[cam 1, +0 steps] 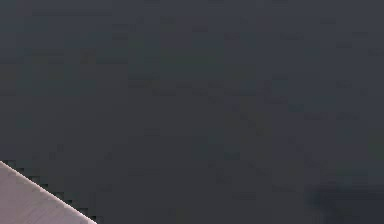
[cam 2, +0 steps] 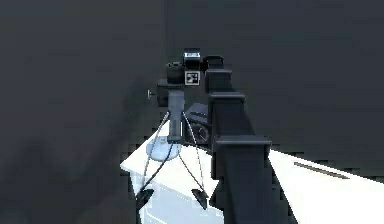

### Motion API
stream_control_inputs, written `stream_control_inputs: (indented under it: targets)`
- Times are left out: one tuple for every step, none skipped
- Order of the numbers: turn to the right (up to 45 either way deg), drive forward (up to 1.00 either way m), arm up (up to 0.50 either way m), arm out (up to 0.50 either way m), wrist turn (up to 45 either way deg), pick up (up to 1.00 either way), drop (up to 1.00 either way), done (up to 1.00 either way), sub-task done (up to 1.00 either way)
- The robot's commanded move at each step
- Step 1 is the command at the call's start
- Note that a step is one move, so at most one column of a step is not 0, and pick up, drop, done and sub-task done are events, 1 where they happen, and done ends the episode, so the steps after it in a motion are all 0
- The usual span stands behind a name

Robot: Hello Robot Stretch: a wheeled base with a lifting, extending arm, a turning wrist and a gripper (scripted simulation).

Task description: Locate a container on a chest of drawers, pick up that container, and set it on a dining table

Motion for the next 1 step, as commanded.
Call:
stream_control_inputs:
  targets:
    - [0.0, 0.00, 0.00, 0.00, 45.0, 0.00, 0.00, 0.00, 0.00]
